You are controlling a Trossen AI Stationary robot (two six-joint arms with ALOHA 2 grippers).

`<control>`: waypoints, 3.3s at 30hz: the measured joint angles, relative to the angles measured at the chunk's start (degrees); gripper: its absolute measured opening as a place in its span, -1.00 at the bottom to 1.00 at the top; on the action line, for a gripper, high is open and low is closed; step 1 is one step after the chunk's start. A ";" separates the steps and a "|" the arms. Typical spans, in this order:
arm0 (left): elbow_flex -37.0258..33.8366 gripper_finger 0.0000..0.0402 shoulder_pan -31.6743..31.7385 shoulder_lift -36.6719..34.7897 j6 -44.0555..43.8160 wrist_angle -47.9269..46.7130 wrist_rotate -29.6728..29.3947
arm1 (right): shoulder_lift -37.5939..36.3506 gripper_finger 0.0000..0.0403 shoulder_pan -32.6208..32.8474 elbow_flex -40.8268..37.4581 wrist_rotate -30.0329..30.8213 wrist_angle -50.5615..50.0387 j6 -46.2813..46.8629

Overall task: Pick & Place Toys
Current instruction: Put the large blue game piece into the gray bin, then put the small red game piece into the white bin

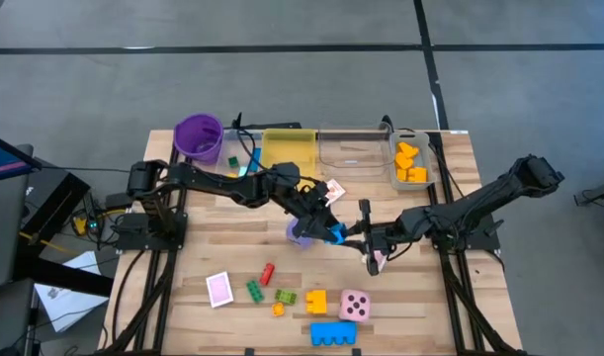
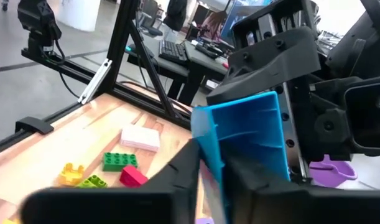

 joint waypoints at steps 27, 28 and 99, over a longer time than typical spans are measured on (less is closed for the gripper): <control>-0.22 0.60 7.31 -1.95 1.87 -4.72 12.79 | -0.14 -0.98 0.04 0.06 13.69 -0.95 0.68; -0.22 0.59 7.93 -2.70 3.21 -6.35 13.15 | -0.11 -0.98 -0.01 0.02 14.96 -1.05 0.67; -17.83 0.59 13.05 -25.33 42.02 -26.42 -43.17 | -17.05 -0.40 -49.87 5.03 15.23 -68.28 44.51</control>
